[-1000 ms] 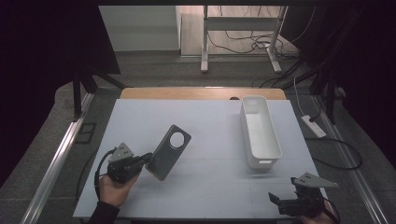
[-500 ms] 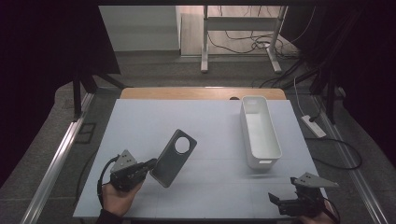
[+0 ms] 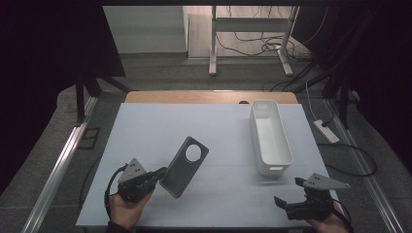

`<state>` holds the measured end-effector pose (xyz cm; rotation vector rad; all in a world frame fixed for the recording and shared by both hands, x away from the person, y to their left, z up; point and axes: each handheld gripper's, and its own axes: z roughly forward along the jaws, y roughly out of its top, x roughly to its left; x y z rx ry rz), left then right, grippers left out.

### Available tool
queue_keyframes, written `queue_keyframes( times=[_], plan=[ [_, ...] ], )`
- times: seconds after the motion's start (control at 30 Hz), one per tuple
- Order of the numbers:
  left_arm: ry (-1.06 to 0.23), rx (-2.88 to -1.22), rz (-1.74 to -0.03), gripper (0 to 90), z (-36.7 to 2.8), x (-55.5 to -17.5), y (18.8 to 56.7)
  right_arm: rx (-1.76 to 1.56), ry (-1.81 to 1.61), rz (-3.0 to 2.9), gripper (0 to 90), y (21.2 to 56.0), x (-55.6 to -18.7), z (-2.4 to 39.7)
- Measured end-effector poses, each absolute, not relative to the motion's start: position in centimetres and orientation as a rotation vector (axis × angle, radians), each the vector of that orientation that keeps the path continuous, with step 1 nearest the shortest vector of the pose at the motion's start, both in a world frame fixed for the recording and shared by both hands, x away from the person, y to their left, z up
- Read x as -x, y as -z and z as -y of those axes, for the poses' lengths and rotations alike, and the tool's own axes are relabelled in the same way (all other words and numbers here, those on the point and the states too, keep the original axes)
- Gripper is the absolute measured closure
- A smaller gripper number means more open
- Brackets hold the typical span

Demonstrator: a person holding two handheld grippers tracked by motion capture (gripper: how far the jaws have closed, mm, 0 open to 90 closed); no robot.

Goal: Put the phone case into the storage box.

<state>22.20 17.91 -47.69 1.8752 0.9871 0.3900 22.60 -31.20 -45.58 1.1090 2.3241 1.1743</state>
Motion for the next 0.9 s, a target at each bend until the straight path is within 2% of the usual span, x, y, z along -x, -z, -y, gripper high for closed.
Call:
queue_keyframes(
  times=[0.33, 0.9],
  plan=[
    [-0.383, -1.863, -0.982, 88.9, -17.1, -22.6, 47.5, -1.003, -1.212, -2.424, 0.0, 44.7, -24.9, 28.7],
    [-0.386, -1.868, -0.943, 88.9, -15.7, -23.2, 47.1, -1.02, -1.359, -2.521, 0.0, 43.6, -27.8, 25.8]
  ],
)
